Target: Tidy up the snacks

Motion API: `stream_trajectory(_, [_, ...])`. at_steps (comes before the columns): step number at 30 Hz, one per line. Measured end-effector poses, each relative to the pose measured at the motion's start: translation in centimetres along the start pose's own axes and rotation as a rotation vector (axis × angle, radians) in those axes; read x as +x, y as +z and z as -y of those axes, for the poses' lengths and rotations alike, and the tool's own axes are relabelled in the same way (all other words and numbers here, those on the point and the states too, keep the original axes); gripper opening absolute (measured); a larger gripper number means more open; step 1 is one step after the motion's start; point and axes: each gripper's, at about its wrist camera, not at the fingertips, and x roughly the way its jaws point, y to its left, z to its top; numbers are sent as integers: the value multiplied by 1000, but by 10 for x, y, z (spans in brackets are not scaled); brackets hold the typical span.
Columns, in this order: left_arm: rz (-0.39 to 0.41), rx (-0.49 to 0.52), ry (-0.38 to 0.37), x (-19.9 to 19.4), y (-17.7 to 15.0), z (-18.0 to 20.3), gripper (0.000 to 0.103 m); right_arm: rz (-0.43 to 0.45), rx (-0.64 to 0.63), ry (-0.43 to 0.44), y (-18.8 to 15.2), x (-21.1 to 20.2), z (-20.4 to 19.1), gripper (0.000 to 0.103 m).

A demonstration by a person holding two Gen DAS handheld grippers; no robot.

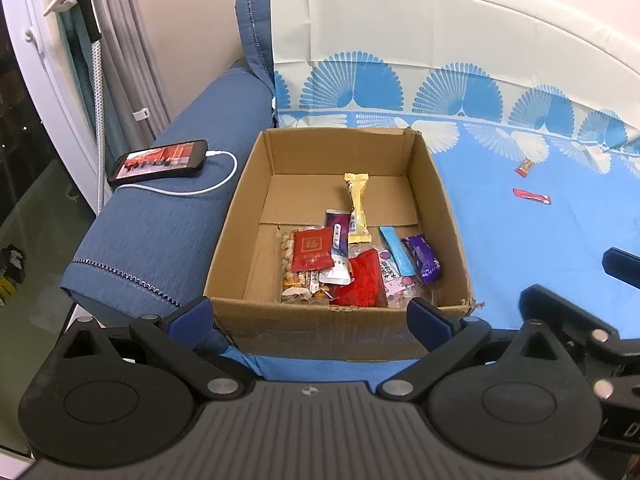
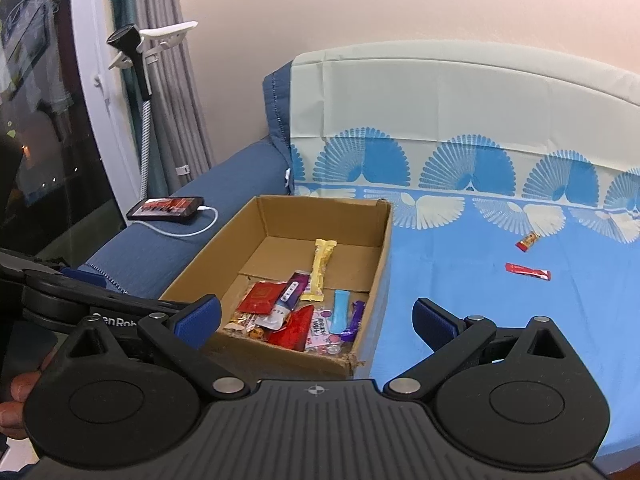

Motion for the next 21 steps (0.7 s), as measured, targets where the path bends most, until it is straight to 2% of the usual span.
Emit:
stream_trajectory(7, [9, 45, -11, 6, 23, 28, 103, 16, 94, -71, 1, 1, 46, 102])
stream_trajectory(14, [-30, 84, -54, 25, 55, 72, 103, 2, 157, -250, -7, 12, 128, 103])
stream_trajectory(17, [-51, 78, -58, 37, 71, 90, 103, -24, 148, -319, -11, 33, 170, 103])
stream_trajectory(21, [-70, 89, -46, 55, 91, 113, 103, -70, 122, -394, -16, 81, 233, 103])
